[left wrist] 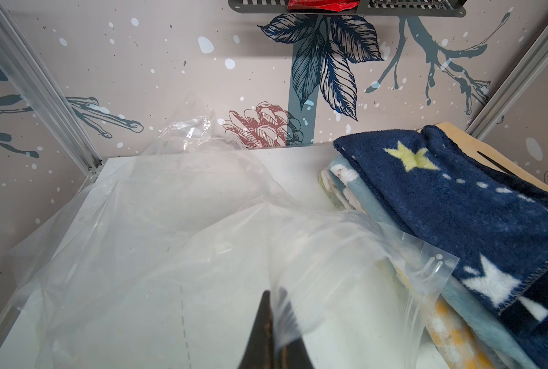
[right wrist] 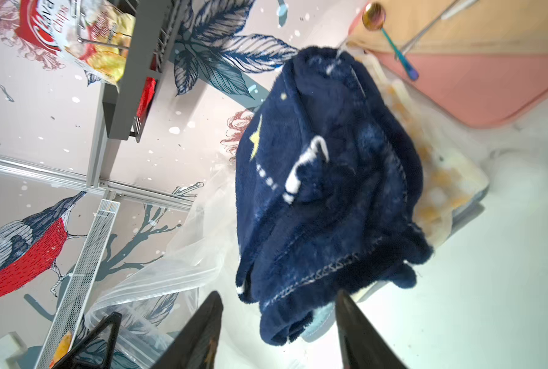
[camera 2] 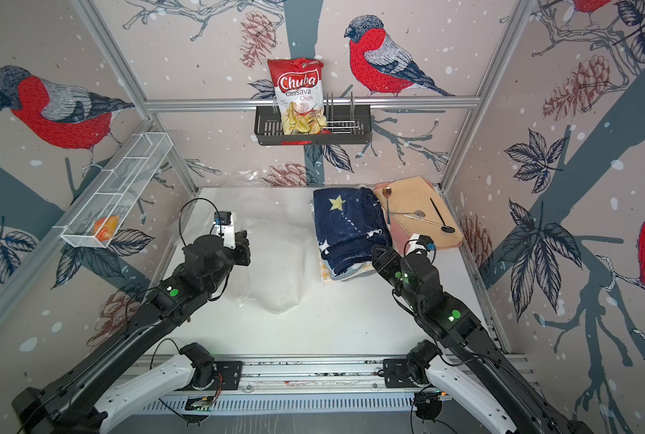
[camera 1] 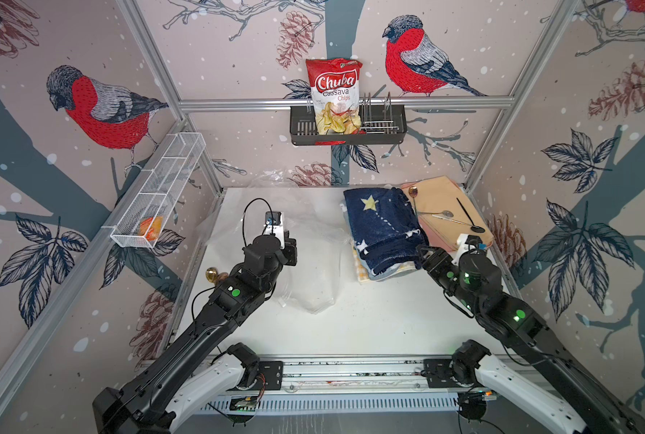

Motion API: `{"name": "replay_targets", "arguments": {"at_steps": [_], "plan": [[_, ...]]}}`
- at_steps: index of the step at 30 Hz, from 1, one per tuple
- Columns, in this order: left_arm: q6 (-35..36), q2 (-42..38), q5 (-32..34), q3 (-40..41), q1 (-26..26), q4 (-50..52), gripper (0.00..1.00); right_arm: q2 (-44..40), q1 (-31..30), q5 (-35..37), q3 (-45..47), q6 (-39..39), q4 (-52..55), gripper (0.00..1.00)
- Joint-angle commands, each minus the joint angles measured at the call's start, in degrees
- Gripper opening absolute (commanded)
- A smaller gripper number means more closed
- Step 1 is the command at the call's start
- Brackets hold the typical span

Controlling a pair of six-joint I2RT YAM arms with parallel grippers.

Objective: Take the blanket out of the vacuum bag
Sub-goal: Place the blanket at the center of the board.

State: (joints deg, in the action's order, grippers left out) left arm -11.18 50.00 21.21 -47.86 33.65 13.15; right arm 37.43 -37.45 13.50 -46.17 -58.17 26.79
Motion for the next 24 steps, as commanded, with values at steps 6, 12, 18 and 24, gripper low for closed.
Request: {"name": "replay_targets", "arguments": {"at_steps": [6, 12, 18, 24], "plan": [[0.02, -0.90, 3.07, -0.40, 0.01, -1.44, 0.06, 20.44, -8.78, -0.38, -14.83, 20.10, 5.17, 0.48], [-0.43, -3.04, 11.10, 0.26, -0.02, -1.37, 0.01, 42.01, -17.64, 12.19, -28.99, 32.07, 12.03, 0.49], [-0.21, -2.02, 10.25, 0.22, 0.01, -1.37, 0.00, 54.41, -17.85, 23.42, -33.95, 33.33, 18.92, 0.57], [0.16, -1.69, 9.31, 0.37, 0.01, -1.81, 0.01, 55.71, -18.80, 22.32, -29.41, 34.27, 17.61, 0.72]]}}
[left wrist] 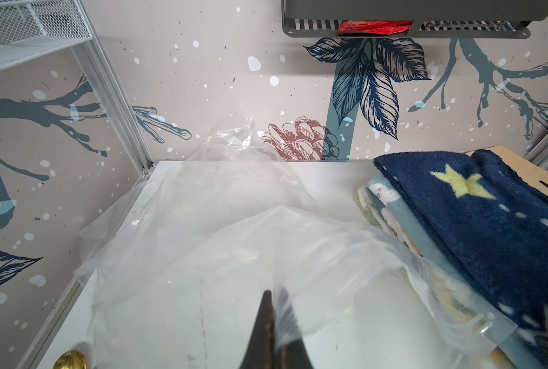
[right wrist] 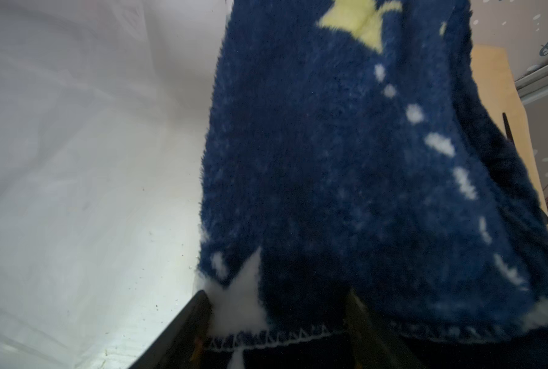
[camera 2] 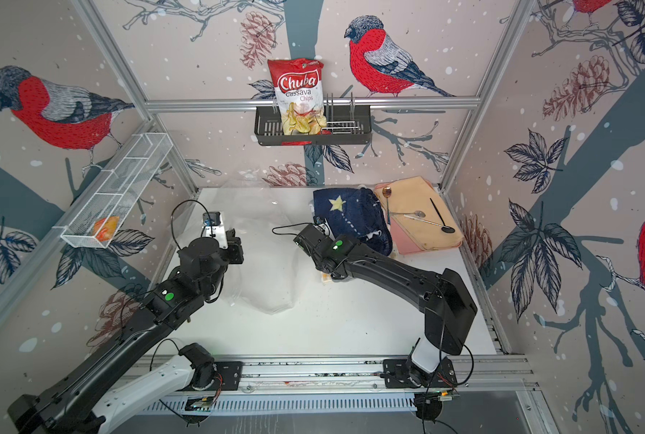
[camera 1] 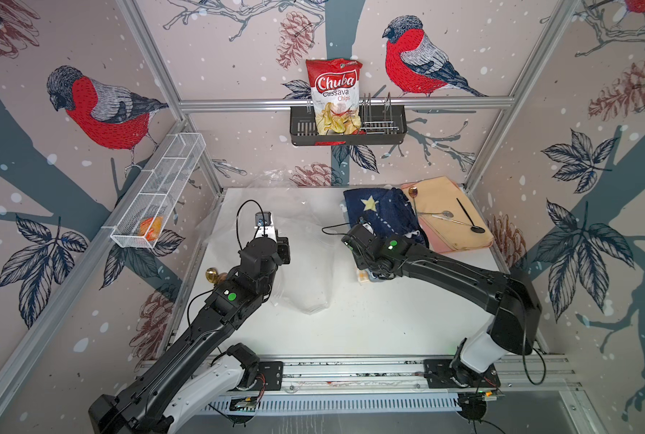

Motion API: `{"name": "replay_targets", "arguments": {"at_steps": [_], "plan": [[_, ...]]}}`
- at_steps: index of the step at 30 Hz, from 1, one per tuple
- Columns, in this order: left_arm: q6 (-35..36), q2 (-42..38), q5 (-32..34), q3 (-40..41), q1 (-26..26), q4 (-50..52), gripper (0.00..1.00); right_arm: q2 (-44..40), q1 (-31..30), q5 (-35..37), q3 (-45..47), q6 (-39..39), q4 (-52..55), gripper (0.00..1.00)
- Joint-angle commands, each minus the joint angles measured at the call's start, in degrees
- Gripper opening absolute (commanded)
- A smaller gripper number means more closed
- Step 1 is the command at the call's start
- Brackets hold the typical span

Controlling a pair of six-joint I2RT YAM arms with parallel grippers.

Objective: Take the blanket out of the vacuum bag
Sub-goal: Place the blanket at the center of the board.

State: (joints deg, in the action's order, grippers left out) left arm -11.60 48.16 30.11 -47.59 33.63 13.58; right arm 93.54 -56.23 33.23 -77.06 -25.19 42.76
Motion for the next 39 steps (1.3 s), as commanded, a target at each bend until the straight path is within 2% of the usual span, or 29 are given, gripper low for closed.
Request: {"name": "replay_targets", "arguments": {"at_steps": [1, 4, 13, 15, 18, 23, 30, 36, 39], "plan": [[0.59, 0.25, 0.16, 0.00, 0.04, -2.25, 0.01, -0.84, 0.04, 2.54, 2.38, 1.08, 1.20, 0.74], [0.63, 0.53, -0.56, 0.04, 0.01, -2.34, 0.01, -1.93, 0.96, 2.04, 4.98, 0.93, -0.42, 0.74], [0.78, 1.25, -1.16, 0.07, 0.04, -2.34, 0.05, -1.65, 3.39, 3.67, 7.76, 2.81, -5.05, 0.58], [0.87, 1.28, -1.19, 0.07, 0.03, -2.38, 0.05, -1.56, 3.92, 3.51, 7.83, 3.47, -6.20, 0.48], [0.87, 1.32, -1.17, 0.05, 0.01, -2.34, 0.06, -2.64, 4.80, 2.42, 8.33, 4.19, -8.07, 0.22], [0.88, 1.50, -1.54, 0.05, 0.07, -2.33, 0.06, -7.27, 5.25, -1.69, 9.31, 4.84, -11.21, 0.01], [0.87, 1.51, -2.50, 0.06, 0.02, -2.51, 0.06, -16.38, 8.73, -20.18, 11.35, 6.81, -17.39, 0.00], [0.89, 1.63, -3.43, 0.06, 0.03, -2.69, 0.06, -17.49, 11.40, -30.99, 12.26, 8.09, -19.68, 0.01], [0.95, 1.67, -3.79, 0.07, 0.03, -2.58, 0.06, -14.45, 11.67, -38.22, 11.16, 8.29, -17.98, 0.18]]}}
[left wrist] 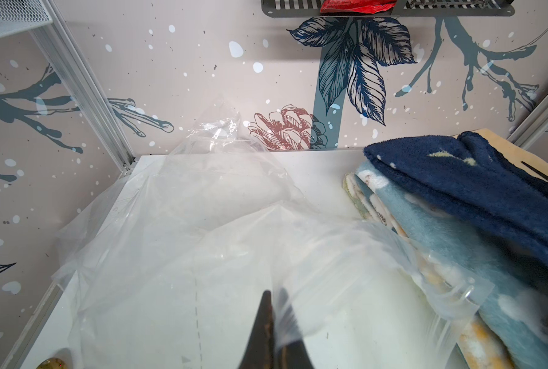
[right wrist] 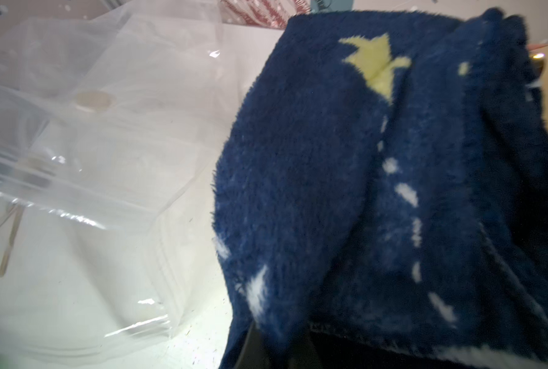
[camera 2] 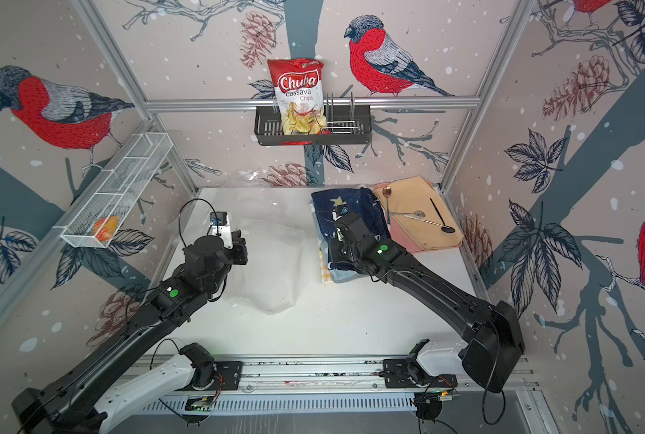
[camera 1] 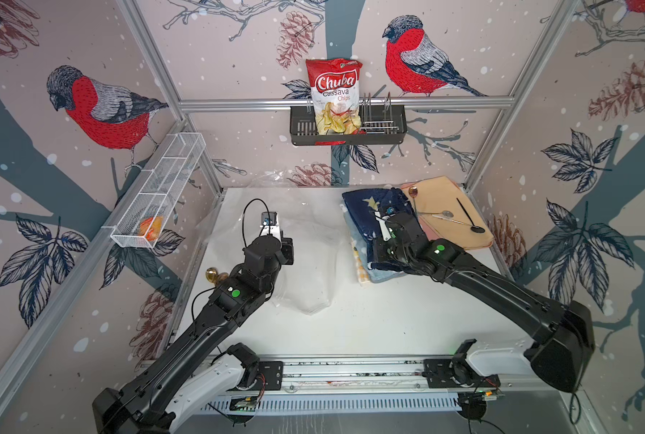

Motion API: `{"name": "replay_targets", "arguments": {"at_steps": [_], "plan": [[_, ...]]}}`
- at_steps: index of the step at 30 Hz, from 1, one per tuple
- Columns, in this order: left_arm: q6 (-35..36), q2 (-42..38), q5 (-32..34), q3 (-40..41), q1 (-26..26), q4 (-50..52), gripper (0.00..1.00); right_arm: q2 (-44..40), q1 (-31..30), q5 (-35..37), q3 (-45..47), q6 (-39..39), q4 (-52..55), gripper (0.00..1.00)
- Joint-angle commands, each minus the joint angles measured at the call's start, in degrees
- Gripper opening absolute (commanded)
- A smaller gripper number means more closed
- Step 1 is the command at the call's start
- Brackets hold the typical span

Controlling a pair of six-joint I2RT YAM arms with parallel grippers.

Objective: Take the blanket out of the vacuum bag
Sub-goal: Place the blanket at the center of the board.

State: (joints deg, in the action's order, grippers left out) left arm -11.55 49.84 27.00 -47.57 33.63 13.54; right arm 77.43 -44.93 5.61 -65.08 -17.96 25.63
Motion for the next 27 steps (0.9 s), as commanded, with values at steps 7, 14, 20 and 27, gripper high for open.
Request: {"name": "replay_targets", "arguments": {"at_steps": [7, 14, 20, 27], "plan": [[0.84, 0.42, -1.69, -0.06, 0.06, -2.47, 0.09, 0.95, 7.47, -13.30, -1.28, -4.05, 1.75, 0.66], [0.74, 0.35, -2.20, -0.22, 0.01, -2.46, 0.11, -8.05, 16.85, -4.86, 1.10, -9.17, -0.65, 0.68], [0.74, 0.30, -2.67, -0.17, 0.03, -2.55, 0.11, -12.45, 32.21, -17.21, 10.75, -14.32, -6.95, 0.68], [0.63, 0.69, -3.10, -0.18, 0.03, -2.47, 0.12, -12.50, 34.24, -27.57, 15.79, -15.66, -12.32, 0.65]]}}
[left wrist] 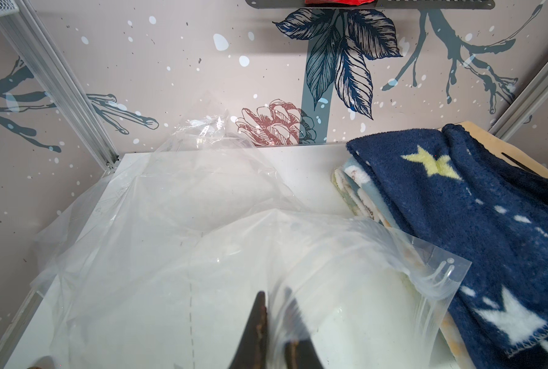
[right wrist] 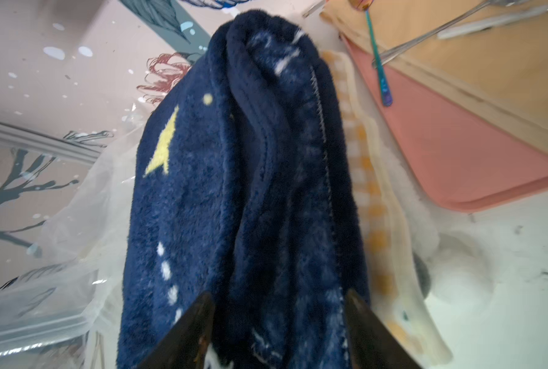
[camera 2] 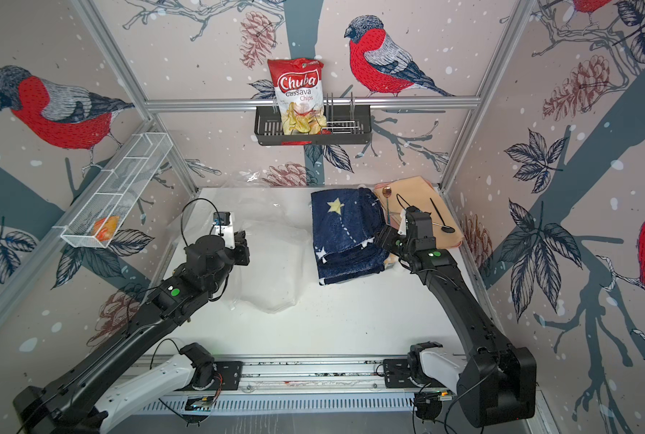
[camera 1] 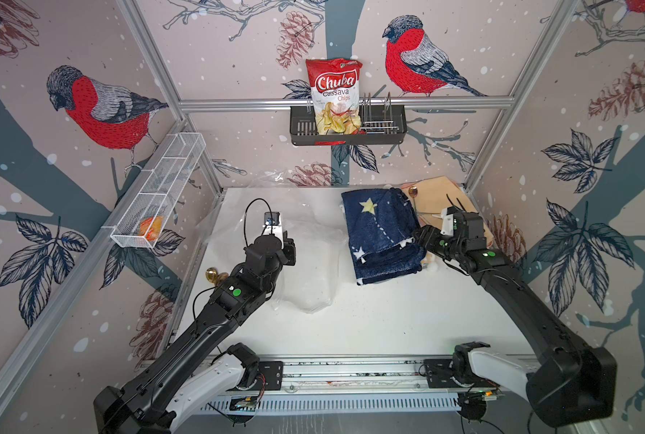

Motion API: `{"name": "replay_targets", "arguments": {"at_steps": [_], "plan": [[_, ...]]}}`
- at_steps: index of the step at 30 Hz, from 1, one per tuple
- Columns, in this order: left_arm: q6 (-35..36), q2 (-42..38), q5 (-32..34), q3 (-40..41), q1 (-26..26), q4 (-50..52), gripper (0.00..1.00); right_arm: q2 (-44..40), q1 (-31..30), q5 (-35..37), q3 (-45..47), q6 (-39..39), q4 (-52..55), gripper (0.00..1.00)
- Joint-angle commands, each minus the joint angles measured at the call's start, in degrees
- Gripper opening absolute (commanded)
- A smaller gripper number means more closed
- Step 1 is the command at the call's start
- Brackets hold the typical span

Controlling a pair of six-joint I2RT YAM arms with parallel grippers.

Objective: Take the blanket out of the vacuum bag
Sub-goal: Place the blanket at the center of the board.

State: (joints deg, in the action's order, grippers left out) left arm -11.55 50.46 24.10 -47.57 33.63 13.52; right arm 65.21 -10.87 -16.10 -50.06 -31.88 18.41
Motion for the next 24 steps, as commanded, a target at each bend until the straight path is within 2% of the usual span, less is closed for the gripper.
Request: {"name": "replay_targets", "arguments": {"at_steps": [1, 6, 10, 13, 18, 19, 24], "plan": [[0.65, 0.08, -0.26, -0.18, 0.04, -2.47, 0.12, -0.22, 0.21, -6.15, 1.13, -1.95, -5.71, 0.65], [0.58, 0.08, -0.20, -0.20, 0.03, -2.47, 0.12, 1.20, 0.15, -5.54, 2.59, -2.75, -7.27, 0.63], [0.53, 0.22, -0.21, -0.16, 0.04, -2.44, 0.12, 3.97, -0.56, -8.17, 3.17, -2.23, -7.57, 0.58], [0.57, 0.47, -0.44, -0.18, 0.04, -2.38, 0.12, 4.68, -1.68, -8.60, 3.14, -1.79, -8.20, 0.47], [0.59, 0.70, -0.76, -0.21, 0.03, -2.39, 0.11, 3.64, -1.17, -6.67, 2.00, -2.12, -7.73, 0.03], [0.64, 0.70, -0.79, -0.17, 0.03, -2.36, 0.11, 3.23, -1.17, -6.00, 1.44, -2.07, -7.48, 0.00], [0.56, 0.61, -1.03, -0.19, 0.03, -2.36, 0.11, 1.22, -1.25, -2.49, -2.14, -1.37, -4.00, 0.00]]}}
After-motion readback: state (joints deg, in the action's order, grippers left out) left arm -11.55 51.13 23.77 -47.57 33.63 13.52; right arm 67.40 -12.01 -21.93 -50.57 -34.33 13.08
